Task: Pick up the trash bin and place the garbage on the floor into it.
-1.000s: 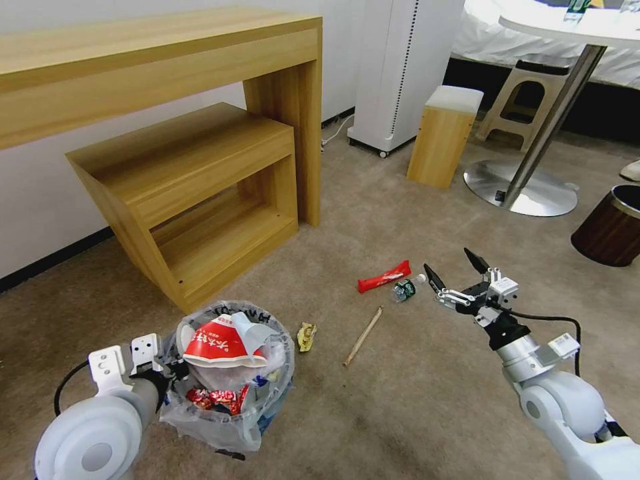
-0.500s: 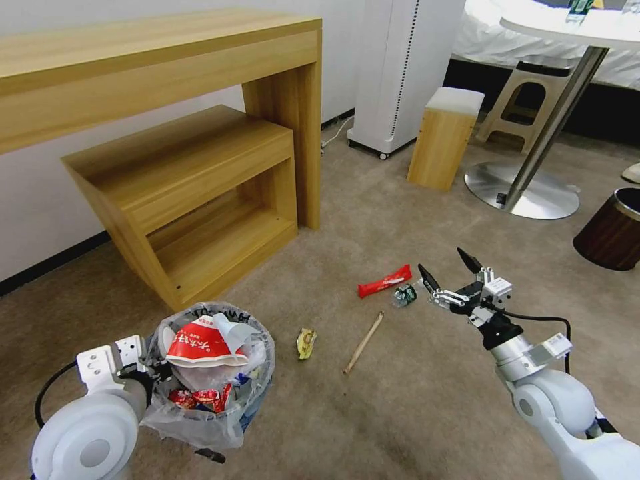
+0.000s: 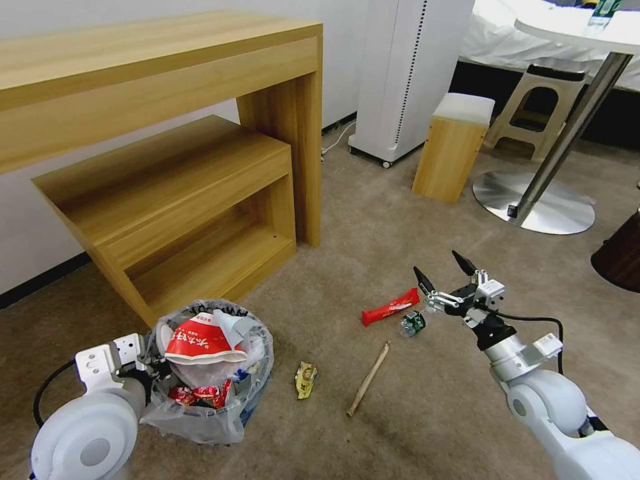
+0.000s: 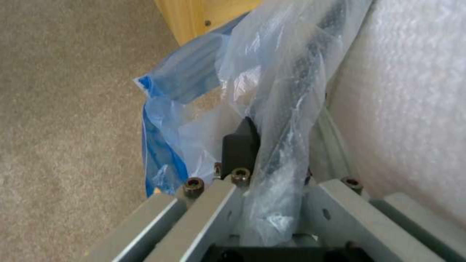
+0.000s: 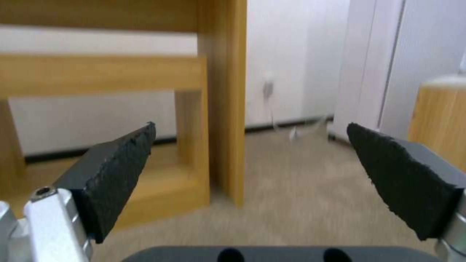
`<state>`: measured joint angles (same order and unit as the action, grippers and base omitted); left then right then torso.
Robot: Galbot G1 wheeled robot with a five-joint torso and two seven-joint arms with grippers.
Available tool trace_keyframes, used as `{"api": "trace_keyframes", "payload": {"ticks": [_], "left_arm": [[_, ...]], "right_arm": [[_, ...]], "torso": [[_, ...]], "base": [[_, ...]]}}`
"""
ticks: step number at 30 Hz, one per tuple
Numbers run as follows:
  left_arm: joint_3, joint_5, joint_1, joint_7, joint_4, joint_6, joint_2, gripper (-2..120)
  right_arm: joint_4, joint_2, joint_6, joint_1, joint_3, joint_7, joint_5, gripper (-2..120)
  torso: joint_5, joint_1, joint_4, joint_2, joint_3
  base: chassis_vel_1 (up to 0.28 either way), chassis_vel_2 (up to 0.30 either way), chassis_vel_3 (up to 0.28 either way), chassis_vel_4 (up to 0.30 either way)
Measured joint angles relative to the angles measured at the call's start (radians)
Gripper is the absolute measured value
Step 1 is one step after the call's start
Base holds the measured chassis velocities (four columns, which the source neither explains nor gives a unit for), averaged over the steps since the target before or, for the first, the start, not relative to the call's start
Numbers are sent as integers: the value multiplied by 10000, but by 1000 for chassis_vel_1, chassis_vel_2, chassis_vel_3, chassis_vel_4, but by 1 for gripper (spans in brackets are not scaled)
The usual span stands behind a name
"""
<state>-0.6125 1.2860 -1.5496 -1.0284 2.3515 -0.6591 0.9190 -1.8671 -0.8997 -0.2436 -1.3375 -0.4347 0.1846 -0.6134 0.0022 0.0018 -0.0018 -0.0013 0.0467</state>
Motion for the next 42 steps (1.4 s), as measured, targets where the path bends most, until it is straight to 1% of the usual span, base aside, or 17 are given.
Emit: {"api": "trace_keyframes", "payload": {"ticks": [2,3,6,7,9,10,13,14,16,17,20,21,24,25,27,32,42], "left_arm": [[-6,2,23,41,-17,6,-5,0],[-6,2,23,41,-17,6,-5,0],[-13,3,48,68,-46,16,-5,0],[-13,3,48,68,-46,16,-5,0],[-25,3,73,70,-71,26,-22,0],[-25,3,73,70,-71,26,-22,0],[93,33,209,112,-153,31,-157,0],[93,33,209,112,-153,31,-157,0],[91,36,209,136,-178,39,-200,0],[91,36,209,136,-178,39,-200,0],[135,48,270,159,-201,45,-297,0],[135,48,270,159,-201,45,-297,0],[176,71,315,192,-219,48,-386,0],[176,71,315,192,-219,48,-386,0],[189,77,340,199,-255,49,-426,0],[224,76,361,207,-266,53,-410,0],[214,24,342,270,-245,54,-377,0]], "right_arm": [[-80,114,878,18,351,-503,5,100],[-80,114,878,18,351,-503,5,100],[-435,224,2531,200,1182,-1850,-493,100],[-435,224,2531,200,1182,-1850,-493,100],[-732,237,3900,449,1634,-2734,-1202,100],[-732,237,3900,449,1634,-2734,-1202,100],[-1353,200,5957,730,2084,-4673,-2847,100],[-1353,200,5957,730,2084,-4673,-2847,100],[-1605,55,7085,1101,2529,-6347,-4027,100],[-1605,55,7085,1101,2529,-6347,-4027,100],[-1378,-345,7470,1559,3126,-7954,-4988,100],[-1378,-345,7470,1559,3126,-7954,-4988,100],[-934,-868,7600,1898,3431,-9244,-6463,100],[-934,-868,7600,1898,3431,-9244,-6463,100],[-707,-1310,7882,2158,3536,-10497,-7631,100],[-172,-1899,8400,2609,3815,-12110,-8671,100],[797,-2924,9248,3124,4198,-13143,-9196,100]], "torso": [[1,-1,-1,0,-1],[1,-1,-1,0,-1],[0,-1,-1,0,1],[0,-1,-1,0,1],[1,0,2,0,1],[1,0,2,0,1],[-2,0,-2,-1,0],[-2,0,-2,-1,0],[-2,0,-2,0,1],[-2,0,-2,0,1],[-2,0,1,0,1],[-2,0,1,0,1],[-1,1,-1,0,1],[-1,1,-1,0,1],[-1,1,0,0,1],[-2,1,-1,0,2],[-1,2,0,0,2]], "base": [[45,-47,-35,55],[28,-47,-31,51],[0,0,0,0],[0,0,0,0],[0,0,0,0],[0,0,0,0],[0,0,0,0],[0,0,0,0],[0,0,0,0],[0,0,0,0],[0,0,0,0],[0,0,0,0],[0,0,0,0],[0,0,0,0],[0,0,0,0],[0,0,0,0],[0,0,0,0]]}}
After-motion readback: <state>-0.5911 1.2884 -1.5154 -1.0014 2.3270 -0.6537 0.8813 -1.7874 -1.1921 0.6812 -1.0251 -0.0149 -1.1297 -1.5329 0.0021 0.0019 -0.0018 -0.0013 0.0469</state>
